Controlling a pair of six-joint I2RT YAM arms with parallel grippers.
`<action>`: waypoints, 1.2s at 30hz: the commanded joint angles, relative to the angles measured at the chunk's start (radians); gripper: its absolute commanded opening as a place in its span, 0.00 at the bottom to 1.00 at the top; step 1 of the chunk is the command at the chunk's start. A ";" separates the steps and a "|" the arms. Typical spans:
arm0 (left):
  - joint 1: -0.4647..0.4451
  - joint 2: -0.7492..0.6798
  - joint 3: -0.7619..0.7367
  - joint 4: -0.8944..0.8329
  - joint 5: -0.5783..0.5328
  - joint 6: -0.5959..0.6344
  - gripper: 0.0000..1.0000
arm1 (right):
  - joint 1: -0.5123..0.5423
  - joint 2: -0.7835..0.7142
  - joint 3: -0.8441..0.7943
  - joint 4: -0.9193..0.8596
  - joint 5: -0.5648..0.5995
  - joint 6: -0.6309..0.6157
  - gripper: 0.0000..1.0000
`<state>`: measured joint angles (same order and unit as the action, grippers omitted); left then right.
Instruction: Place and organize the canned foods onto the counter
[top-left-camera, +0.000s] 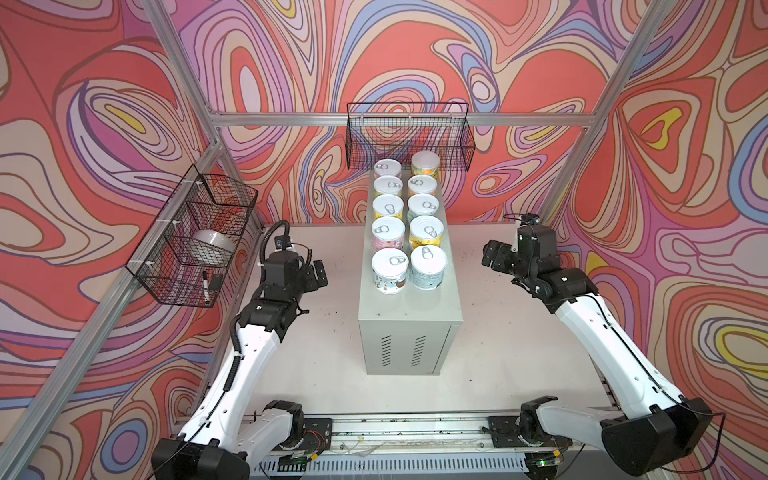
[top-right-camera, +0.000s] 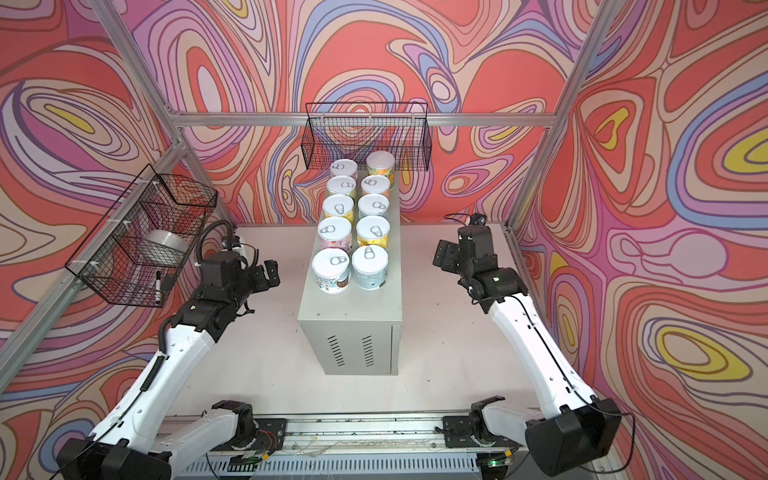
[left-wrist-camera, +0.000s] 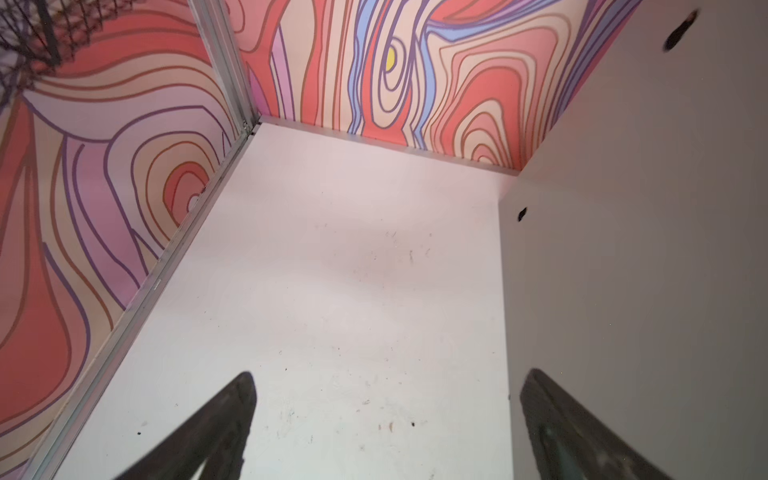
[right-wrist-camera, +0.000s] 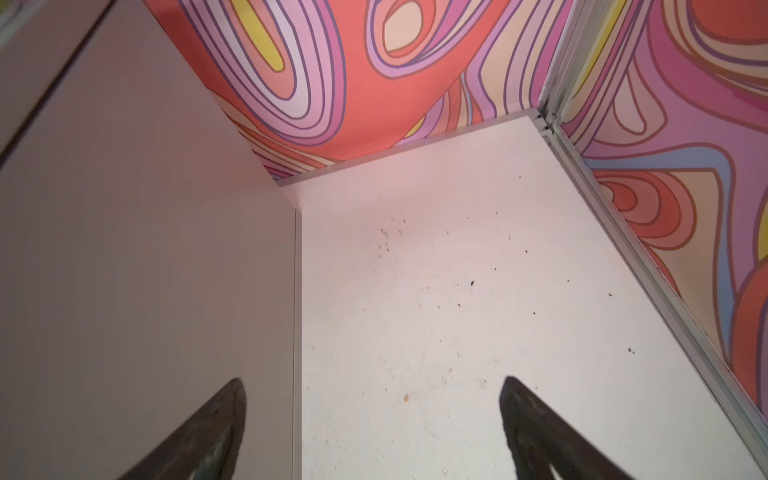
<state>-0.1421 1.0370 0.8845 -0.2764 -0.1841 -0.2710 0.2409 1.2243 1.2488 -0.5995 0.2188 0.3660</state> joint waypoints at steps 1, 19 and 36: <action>0.006 -0.044 -0.130 0.275 -0.131 0.056 1.00 | -0.002 0.024 -0.054 0.112 0.021 -0.012 0.98; 0.104 0.363 -0.584 1.158 -0.235 0.133 1.00 | -0.004 0.011 -0.602 0.802 0.297 -0.258 0.98; 0.107 0.480 -0.621 1.333 -0.037 0.211 1.00 | -0.182 0.491 -0.834 1.662 0.044 -0.332 0.98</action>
<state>-0.0391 1.5417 0.2272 1.0988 -0.2314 -0.0639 0.1398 1.6886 0.3592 1.0863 0.4263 -0.0212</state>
